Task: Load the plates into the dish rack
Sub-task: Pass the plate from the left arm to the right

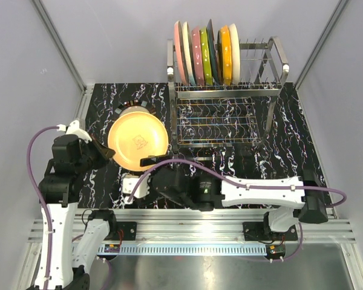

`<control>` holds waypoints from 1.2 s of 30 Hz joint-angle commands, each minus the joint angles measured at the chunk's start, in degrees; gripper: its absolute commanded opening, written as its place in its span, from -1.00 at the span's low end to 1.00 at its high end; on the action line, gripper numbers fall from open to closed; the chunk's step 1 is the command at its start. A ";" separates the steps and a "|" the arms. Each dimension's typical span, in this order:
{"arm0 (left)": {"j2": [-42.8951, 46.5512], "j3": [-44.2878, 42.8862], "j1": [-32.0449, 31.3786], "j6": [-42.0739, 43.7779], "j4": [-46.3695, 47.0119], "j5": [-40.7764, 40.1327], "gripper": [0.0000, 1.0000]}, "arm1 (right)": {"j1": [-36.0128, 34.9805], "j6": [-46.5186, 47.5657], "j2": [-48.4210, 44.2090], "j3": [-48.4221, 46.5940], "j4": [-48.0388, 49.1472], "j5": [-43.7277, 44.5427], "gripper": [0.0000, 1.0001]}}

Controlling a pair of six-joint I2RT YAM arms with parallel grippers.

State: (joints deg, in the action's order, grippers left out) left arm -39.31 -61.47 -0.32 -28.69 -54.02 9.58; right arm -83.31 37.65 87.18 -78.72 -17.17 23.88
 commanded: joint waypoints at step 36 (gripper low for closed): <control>-3.93 -1.98 -0.91 1.44 3.74 15.29 0.61 | -7.22 6.58 4.68 1.20 24.15 26.66 -1.00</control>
State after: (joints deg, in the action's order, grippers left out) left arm -43.33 -60.40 -1.17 -27.83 -51.81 22.79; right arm -90.02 54.76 98.30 -72.55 10.41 51.13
